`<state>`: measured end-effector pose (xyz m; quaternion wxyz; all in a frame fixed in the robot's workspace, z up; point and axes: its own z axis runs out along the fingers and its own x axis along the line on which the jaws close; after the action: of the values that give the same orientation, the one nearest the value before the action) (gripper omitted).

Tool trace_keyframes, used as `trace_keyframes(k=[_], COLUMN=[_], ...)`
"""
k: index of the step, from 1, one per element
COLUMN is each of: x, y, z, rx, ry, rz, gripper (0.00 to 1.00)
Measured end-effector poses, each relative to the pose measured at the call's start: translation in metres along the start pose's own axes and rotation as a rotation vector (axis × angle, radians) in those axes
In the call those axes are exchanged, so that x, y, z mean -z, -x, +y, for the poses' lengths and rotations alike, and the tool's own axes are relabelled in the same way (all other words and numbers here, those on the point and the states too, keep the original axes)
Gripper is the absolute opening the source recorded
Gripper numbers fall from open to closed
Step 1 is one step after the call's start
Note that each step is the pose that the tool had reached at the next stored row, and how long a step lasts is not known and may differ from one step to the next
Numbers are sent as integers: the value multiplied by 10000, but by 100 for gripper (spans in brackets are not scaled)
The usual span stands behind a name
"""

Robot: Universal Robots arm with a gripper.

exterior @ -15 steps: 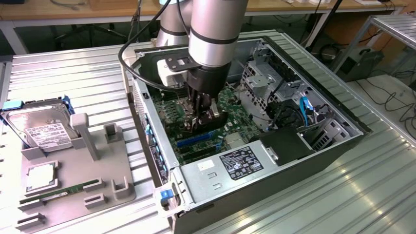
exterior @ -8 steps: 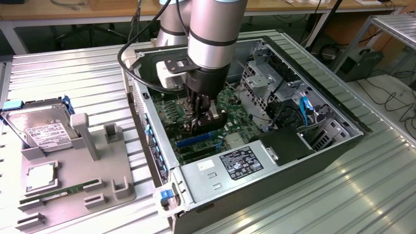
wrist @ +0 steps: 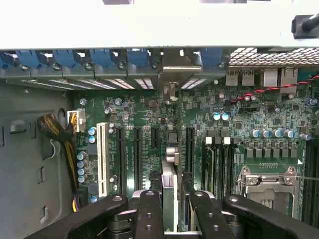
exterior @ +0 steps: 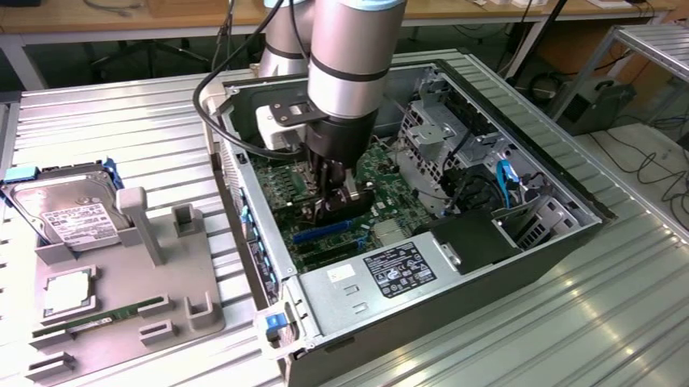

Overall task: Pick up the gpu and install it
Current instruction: 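Insert the gpu into the slot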

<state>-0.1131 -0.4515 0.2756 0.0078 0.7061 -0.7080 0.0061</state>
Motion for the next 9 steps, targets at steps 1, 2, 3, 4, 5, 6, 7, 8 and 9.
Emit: trace_keyframes(k=[1,2,3,4,5,6,7,8,9], x=[-11,-19,-31,-39,-47,-54,-60,-65,-72], y=[0,0,1,1,1,1,1,1,1], z=[2,2,2,4,7,7,7,7,8], rx=[-2,-1,-1,-2,-3,-2,-1,0,-1], ry=[1,1,1,1,1,0,1,1,0], rz=[0,1,1,1,1,1,1,1,0], gripper=[26,26,26,26,26,26,26,26,26])
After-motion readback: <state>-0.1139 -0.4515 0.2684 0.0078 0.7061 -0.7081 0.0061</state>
